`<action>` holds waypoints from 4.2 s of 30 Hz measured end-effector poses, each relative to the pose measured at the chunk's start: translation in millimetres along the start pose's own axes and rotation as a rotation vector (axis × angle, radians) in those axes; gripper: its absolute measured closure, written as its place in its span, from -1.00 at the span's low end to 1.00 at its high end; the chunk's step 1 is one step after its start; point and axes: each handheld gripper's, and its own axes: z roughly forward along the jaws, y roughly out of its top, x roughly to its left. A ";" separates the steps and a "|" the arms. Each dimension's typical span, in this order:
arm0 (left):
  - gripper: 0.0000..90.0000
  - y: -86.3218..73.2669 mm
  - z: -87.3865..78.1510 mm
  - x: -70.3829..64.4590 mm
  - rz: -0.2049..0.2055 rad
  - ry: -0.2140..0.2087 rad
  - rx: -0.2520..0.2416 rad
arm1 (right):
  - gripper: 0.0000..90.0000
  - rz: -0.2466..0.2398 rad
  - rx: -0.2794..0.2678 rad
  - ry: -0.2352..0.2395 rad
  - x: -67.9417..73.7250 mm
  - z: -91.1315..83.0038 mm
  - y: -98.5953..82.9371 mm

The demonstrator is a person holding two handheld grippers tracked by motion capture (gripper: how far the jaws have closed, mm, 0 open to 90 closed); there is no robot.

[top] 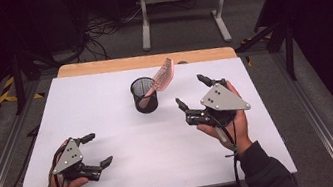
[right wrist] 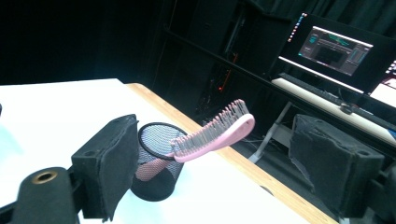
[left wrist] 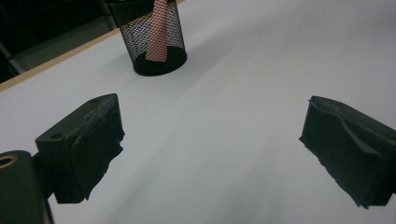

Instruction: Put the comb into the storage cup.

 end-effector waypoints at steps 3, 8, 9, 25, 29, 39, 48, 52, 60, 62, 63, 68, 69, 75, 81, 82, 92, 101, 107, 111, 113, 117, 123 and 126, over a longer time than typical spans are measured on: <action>-0.86 0.1 0.0 0.0 0.000 0.001 -0.001 | -0.62 0.003 0.004 -0.007 -3.3 -4.7 -3.8; -0.86 0.3 -0.2 -0.2 0.005 0.004 0.001 | -0.62 -0.001 0.023 -0.009 -7.2 -11.4 -10.9; -0.85 0.8 -0.5 -0.8 0.007 0.007 -0.003 | -0.63 -0.005 0.026 -0.012 -7.4 -12.2 -12.0; -0.87 0.7 -0.4 -0.2 -0.002 0.011 -0.004 | -0.67 -0.037 0.073 -0.012 -8.6 -36.8 -32.0; -0.87 0.6 -0.1 -0.4 -0.003 0.008 -0.003 | -0.68 -0.040 0.082 -0.008 -7.5 -40.0 -36.5; -0.86 0.8 -0.2 -0.8 -0.003 0.008 -0.006 | -0.71 -0.041 0.116 -0.018 -2.8 -44.3 -51.8; -0.86 1.1 -0.4 -1.2 0.002 0.007 -0.002 | -0.72 -0.054 0.151 -0.021 1.2 -43.1 -67.2; -0.86 1.2 -0.5 -1.3 0.001 0.007 -0.003 | -0.73 -0.044 0.152 -0.021 1.4 -44.1 -70.1; -0.86 1.1 -0.6 -1.3 0.000 0.006 -0.003 | -0.74 -0.017 0.133 -0.021 1.1 -51.0 -76.8; -0.86 1.1 -0.7 -1.5 0.000 0.007 -0.004 | -0.74 -0.011 0.129 -0.018 0.9 -52.0 -77.7; -0.86 1.2 -0.8 -1.5 0.001 0.005 -0.004 | -0.75 -0.007 0.131 -0.018 0.8 -52.9 -79.1; -0.86 1.1 -0.7 -1.5 0.000 0.006 -0.004 | -0.76 -0.004 0.136 -0.019 0.5 -55.7 -83.2; -0.86 1.2 -0.8 -1.6 0.002 0.006 -0.003 | -0.77 -0.005 0.135 -0.019 0.4 -56.2 -83.7; -0.86 1.1 -1.0 -1.4 0.001 0.004 -0.005 | -0.77 -0.021 0.143 -0.031 1.4 -58.2 -90.3; -0.86 1.2 -1.1 -1.6 0.003 0.004 -0.004 | -0.77 -0.047 0.153 -0.034 2.8 -58.9 -98.4; -0.86 1.2 -1.0 -1.6 0.002 0.004 -0.005 | -0.78 -0.049 0.153 -0.028 2.9 -59.0 -99.9; -0.86 1.1 -0.8 -1.9 0.005 0.003 -0.002 | -0.82 -0.021 0.160 0.010 2.2 -59.5 -117.4; -0.86 0.9 -1.0 -2.2 0.007 0.002 -0.007 | -0.82 0.020 0.178 -0.016 -2.7 -61.7 -137.2; -0.86 1.3 -1.7 -3.0 0.010 -0.002 -0.006 | -0.82 0.044 0.198 -0.036 -6.9 -65.2 -147.2; -0.86 1.3 -1.2 -4.0 0.009 -0.005 -0.004 | -0.83 0.043 0.206 -0.055 -8.0 -66.9 -151.3; -0.86 1.5 -0.9 -4.2 0.014 -0.009 -0.002 | -0.83 0.054 0.200 -0.061 -8.8 -68.7 -153.4; -0.86 1.3 -1.2 -4.3 0.009 -0.010 -0.005 | -0.87 0.080 0.203 -0.072 -9.8 -70.8 -159.8; -0.86 0.7 -2.5 -2.8 0.000 -0.011 -0.015 | -0.90 0.092 0.182 -0.064 -11.0 -73.5 -164.0; -0.86 1.7 -2.1 -1.5 -0.005 -0.007 -0.024 | -0.90 0.101 0.173 -0.060 -11.6 -74.2 -164.7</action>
